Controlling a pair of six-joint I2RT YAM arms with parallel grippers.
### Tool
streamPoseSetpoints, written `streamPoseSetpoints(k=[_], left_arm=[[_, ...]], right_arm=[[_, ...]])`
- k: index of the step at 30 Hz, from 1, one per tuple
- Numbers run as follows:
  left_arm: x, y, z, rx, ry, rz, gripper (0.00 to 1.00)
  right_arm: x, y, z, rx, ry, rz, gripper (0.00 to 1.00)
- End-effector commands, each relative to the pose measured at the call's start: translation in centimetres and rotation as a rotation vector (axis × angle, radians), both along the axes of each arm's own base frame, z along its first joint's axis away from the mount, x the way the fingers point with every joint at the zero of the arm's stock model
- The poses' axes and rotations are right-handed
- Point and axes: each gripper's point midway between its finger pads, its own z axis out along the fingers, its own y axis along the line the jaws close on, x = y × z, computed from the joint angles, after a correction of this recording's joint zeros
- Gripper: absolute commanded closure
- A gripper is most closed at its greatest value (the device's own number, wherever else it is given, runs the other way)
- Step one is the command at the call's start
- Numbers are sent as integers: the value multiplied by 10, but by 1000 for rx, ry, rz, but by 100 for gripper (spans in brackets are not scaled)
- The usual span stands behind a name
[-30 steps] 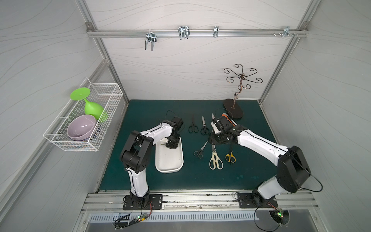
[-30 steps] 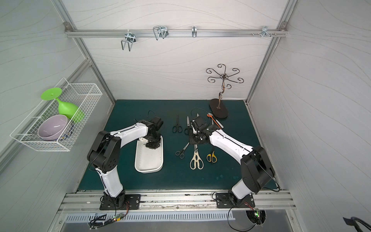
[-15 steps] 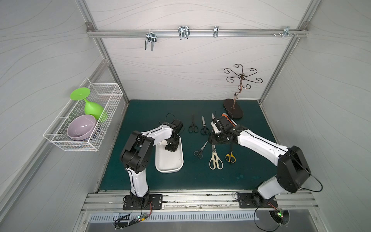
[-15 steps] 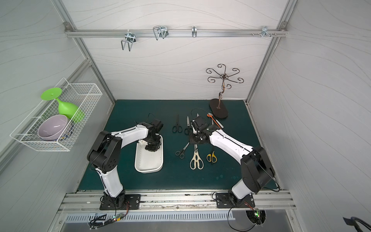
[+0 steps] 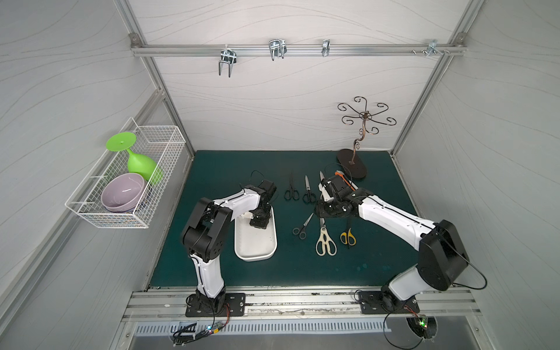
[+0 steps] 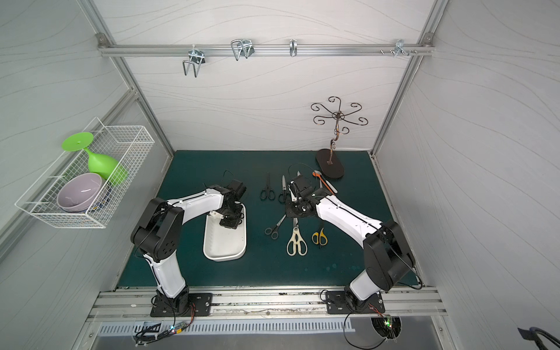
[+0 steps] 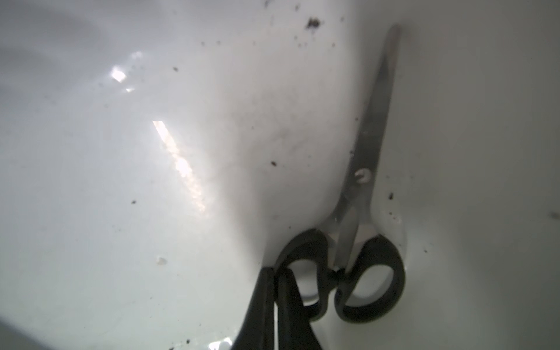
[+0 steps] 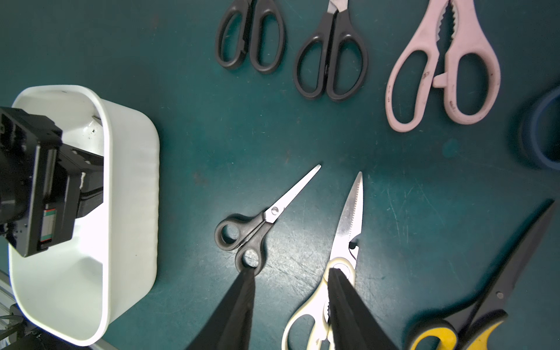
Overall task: Take the scissors out of the storage box
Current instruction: Pick up the scissors from the storage box.
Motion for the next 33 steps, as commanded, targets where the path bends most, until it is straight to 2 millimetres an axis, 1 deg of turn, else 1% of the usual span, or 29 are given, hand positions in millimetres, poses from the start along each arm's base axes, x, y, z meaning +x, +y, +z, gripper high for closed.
streamPoseSetpoints(k=[1, 3, 7, 10, 14, 18, 19, 26, 29, 33], left_arm=[[-10, 5, -7, 24, 36, -23, 100], [-11, 6, 1, 17, 37, -27, 100], [-12, 12, 24, 15, 10, -34, 100], [-12, 13, 38, -7, -23, -29, 100], [-14, 9, 51, -41, -49, -38, 100], [-25, 8, 59, -77, -62, -66, 100], [-27, 9, 64, -81, -73, -84, 100], [-34, 18, 105, -39, -126, -350, 100], [-34, 20, 124, -20, -166, -451, 100], [-27, 11, 147, -9, -214, -626, 100]], right_arm=[[0, -4, 5, -2, -12, -2, 55], [1, -3, 5, -1, -10, -1, 55], [3, 1, 7, 14, -9, -2, 55], [4, 3, 7, 24, -4, -5, 55], [5, 6, 8, 36, 1, -5, 55], [5, 4, 10, 30, -5, -7, 55], [5, 3, 11, 23, -10, -7, 56], [10, -2, 14, 6, -25, -13, 55], [13, -3, 14, 4, -23, -16, 55], [16, -5, 13, 2, -15, -25, 56]])
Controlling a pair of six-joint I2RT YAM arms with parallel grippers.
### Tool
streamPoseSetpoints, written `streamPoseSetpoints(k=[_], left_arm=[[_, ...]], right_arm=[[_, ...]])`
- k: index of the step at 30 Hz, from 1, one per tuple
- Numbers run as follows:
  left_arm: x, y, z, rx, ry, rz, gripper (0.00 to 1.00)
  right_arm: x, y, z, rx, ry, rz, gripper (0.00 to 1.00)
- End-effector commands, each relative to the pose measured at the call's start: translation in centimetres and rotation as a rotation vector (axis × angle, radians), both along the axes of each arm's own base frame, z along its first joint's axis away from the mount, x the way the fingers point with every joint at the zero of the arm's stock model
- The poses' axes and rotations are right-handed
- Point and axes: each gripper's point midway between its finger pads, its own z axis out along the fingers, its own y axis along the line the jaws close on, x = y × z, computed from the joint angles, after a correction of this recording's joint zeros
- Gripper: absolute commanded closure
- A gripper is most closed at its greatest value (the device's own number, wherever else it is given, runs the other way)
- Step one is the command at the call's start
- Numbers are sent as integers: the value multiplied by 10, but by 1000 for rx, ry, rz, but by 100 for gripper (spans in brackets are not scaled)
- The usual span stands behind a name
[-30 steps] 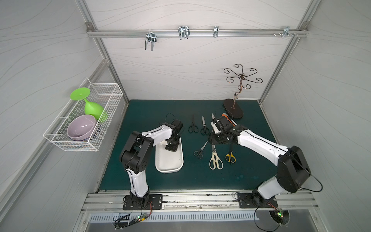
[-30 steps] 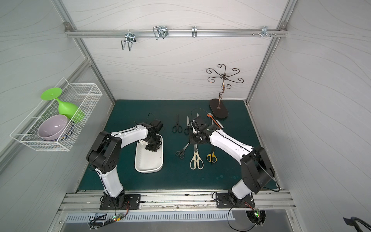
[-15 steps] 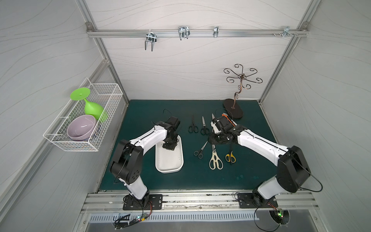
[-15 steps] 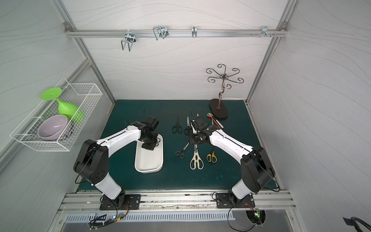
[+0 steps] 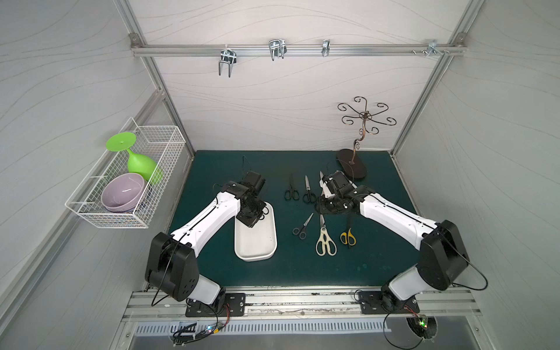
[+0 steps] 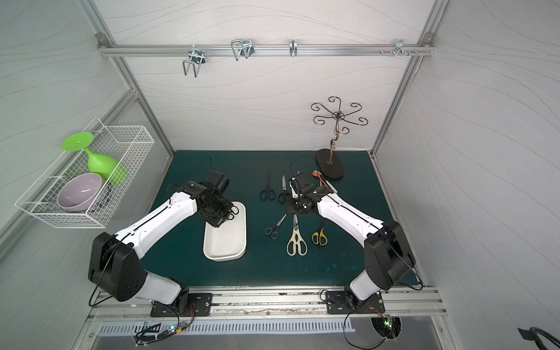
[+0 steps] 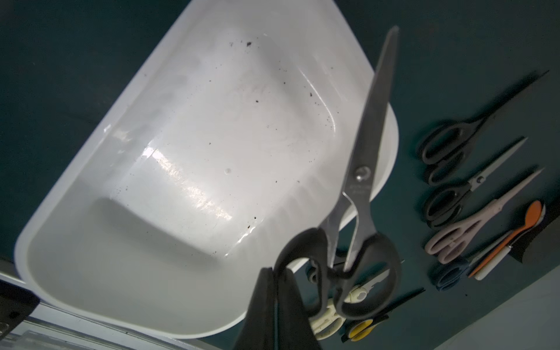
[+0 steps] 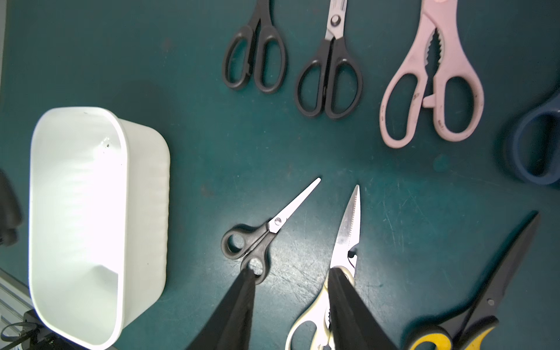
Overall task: Take the scissors out of the storage box
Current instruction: Pick up the scissors from the storage box, then place the scissors at the center of the board.
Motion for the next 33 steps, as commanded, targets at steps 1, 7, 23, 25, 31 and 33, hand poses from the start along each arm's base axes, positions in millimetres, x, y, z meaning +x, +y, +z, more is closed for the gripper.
streamPoseSetpoints(k=[1, 7, 23, 25, 31, 33], left_arm=[[4, -7, 29, 45, -58, -234, 100], [15, -38, 56, 131, -97, -550, 100], [24, -114, -13, 221, -38, -962, 100], [24, -117, -24, 213, -41, -966, 100], [35, -113, -60, 286, -14, -992, 100], [36, -110, -72, 316, 14, -1010, 100]], right_arm=[[4, -5, -1, -25, 12, -5, 56], [5, -18, -4, -42, 26, -41, 55], [2, -69, -9, -4, 107, -165, 56], [1, -68, -9, 2, 113, -165, 55], [1, -66, -8, 14, 121, -165, 56], [1, -65, -9, 17, 126, -163, 56]])
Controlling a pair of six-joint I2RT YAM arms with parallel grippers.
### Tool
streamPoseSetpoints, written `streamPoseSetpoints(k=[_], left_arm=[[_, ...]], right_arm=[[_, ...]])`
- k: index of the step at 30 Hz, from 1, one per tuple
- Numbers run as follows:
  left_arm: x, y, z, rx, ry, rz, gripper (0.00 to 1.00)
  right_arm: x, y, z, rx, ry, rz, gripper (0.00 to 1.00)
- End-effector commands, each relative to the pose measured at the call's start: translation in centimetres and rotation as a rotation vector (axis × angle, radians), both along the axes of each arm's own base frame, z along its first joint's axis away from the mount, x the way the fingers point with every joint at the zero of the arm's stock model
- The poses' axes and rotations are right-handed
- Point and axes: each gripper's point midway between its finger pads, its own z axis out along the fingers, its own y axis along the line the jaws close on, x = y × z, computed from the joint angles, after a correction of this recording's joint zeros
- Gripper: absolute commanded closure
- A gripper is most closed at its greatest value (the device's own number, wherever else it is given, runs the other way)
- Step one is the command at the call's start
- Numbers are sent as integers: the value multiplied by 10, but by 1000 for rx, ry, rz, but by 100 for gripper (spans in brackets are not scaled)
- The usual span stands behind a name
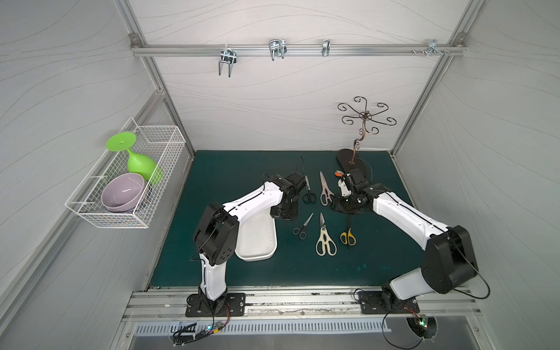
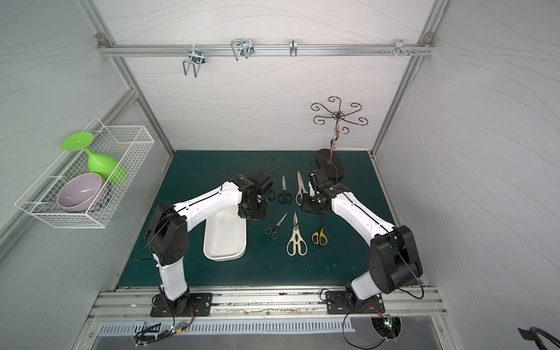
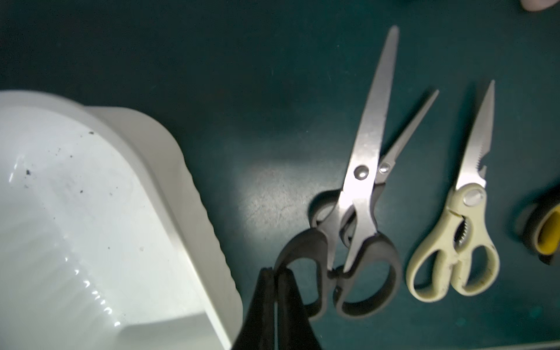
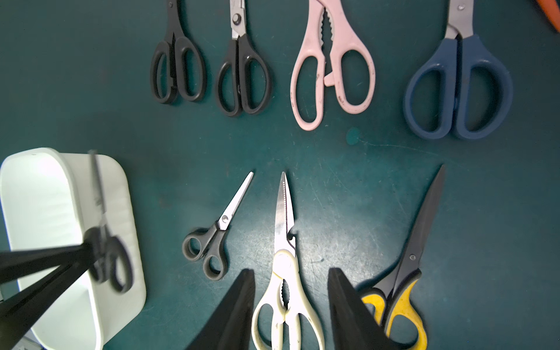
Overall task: Take the scissors out of the storage box
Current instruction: Place the scissors at the center of the board.
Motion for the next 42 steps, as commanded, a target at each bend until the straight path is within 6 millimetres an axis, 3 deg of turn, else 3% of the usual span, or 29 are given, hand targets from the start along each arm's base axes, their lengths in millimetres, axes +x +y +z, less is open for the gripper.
streamPoseSetpoints(k=[1, 6, 12, 24, 38, 42], left_arm=[[12, 5, -25, 76, -17, -41, 100], [14, 16, -49, 168, 1, -56, 100], [13, 22, -59, 213, 12, -80, 100], [-17, 18, -61, 175, 66, -97, 100], [-27, -5, -49, 105, 78, -41, 100], [-25, 3, -50, 146, 63, -5, 100]], right_arm=[[-6, 0, 2, 15, 23, -3, 56], [-5, 2, 3, 26, 22, 1, 56], [-9, 5, -4, 44, 47, 0, 56], [-5, 10, -6, 68, 54, -4, 56], [-5, 11, -8, 72, 57, -8, 56], [-6, 11, -8, 75, 62, -7, 56]])
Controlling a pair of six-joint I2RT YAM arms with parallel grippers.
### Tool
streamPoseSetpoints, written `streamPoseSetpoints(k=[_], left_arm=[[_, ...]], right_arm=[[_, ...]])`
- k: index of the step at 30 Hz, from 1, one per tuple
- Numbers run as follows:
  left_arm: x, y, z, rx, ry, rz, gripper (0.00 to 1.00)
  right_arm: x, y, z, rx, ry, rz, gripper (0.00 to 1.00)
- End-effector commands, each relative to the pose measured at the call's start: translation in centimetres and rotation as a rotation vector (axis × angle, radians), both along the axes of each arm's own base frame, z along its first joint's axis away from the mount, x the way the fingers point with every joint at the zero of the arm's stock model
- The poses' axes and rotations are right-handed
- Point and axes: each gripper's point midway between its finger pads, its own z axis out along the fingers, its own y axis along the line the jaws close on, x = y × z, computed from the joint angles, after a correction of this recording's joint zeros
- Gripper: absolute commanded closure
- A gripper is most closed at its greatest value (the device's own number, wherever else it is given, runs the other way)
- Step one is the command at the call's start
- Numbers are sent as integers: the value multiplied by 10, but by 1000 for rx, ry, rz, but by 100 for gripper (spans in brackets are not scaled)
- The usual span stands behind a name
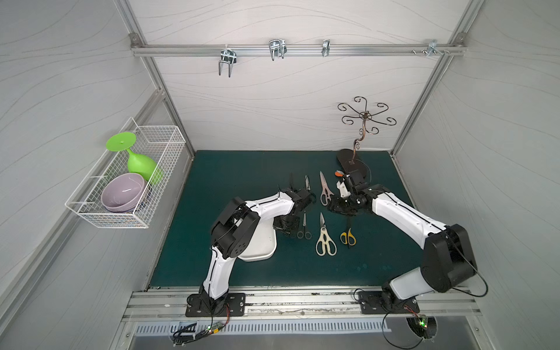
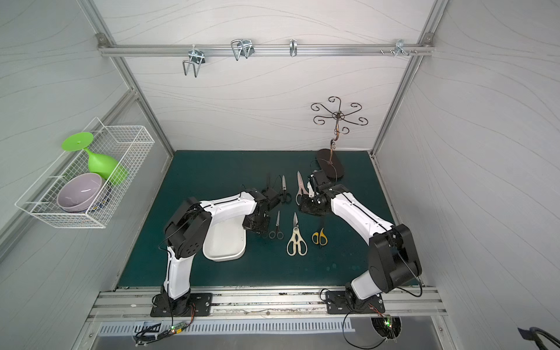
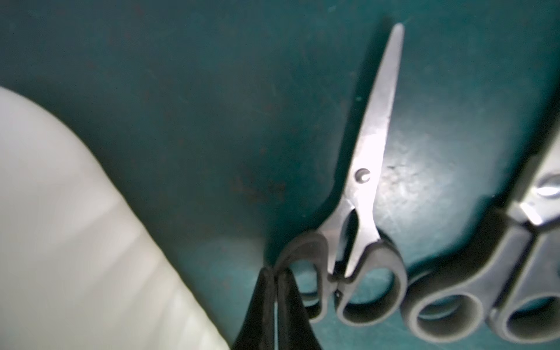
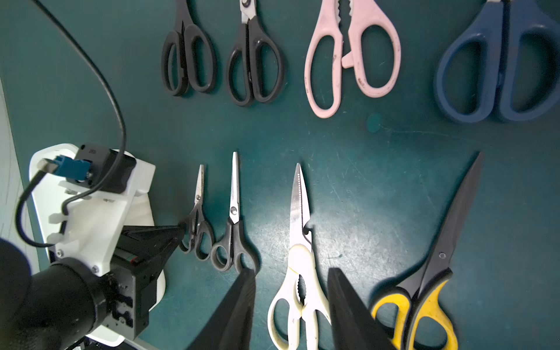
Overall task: Take the scissors out of the storage box
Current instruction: Place the scissors at the center of the board.
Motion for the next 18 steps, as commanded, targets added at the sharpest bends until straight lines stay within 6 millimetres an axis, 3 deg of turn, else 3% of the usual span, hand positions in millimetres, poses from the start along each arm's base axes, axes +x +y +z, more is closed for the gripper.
streamPoseSetpoints(k=[1, 7, 15, 18], left_arm=[[4, 3, 16, 19, -33, 37, 100], [4, 15, 9, 78, -30, 47, 100], [9, -1, 10, 10, -15, 12, 100], [10, -2, 11, 11, -14, 12, 92]], right_arm=[[0, 1, -2, 13, 16, -7, 56], [1, 1, 0, 10, 9, -10, 56], [2, 1, -1, 8, 10, -9, 56], [2, 1, 0, 9, 7, -13, 56]])
